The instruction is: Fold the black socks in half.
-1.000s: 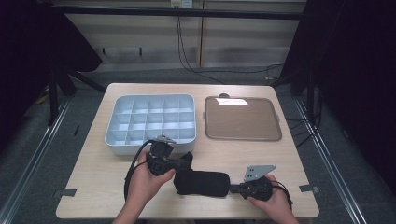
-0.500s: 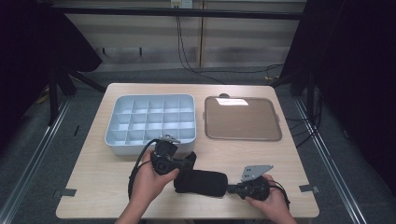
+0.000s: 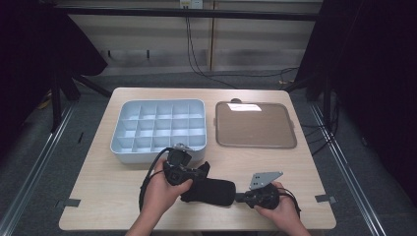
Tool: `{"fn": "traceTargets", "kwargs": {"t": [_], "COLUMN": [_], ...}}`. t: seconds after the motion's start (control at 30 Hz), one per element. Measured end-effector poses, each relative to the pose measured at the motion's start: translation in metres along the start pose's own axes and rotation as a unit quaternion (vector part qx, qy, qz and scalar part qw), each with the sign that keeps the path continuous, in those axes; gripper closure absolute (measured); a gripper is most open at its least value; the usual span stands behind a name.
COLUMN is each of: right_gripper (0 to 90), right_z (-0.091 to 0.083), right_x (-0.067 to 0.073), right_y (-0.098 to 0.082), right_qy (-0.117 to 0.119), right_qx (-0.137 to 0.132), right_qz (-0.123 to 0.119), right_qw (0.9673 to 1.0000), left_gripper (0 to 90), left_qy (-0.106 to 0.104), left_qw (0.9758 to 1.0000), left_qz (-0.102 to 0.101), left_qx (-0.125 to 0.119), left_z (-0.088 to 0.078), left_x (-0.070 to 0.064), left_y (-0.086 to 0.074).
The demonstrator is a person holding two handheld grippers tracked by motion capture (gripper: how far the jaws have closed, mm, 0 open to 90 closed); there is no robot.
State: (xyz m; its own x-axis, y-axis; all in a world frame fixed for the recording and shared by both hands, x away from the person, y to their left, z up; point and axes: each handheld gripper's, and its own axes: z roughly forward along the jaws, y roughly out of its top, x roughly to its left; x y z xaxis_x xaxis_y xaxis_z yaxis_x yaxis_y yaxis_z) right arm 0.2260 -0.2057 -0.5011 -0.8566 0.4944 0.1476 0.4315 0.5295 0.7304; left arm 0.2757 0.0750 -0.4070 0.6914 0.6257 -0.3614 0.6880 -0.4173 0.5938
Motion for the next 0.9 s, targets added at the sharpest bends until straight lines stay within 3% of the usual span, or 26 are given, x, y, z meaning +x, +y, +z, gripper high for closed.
{"fn": "traceTargets", "kwargs": {"t": [0.9], "right_gripper": [89.5], "right_z": [0.006], "right_x": [0.003], "right_y": [0.005], "right_qy": [0.003], "right_qx": [0.006], "right_qz": [-0.009], "right_qw": [0.9999], "left_gripper": [82.9], "left_qy": [-0.005], "left_qw": [0.9993], "left_qz": [0.014], "left_qx": [0.033], "left_z": [0.032], "left_x": [-0.009], "left_y": [-0.002]}}
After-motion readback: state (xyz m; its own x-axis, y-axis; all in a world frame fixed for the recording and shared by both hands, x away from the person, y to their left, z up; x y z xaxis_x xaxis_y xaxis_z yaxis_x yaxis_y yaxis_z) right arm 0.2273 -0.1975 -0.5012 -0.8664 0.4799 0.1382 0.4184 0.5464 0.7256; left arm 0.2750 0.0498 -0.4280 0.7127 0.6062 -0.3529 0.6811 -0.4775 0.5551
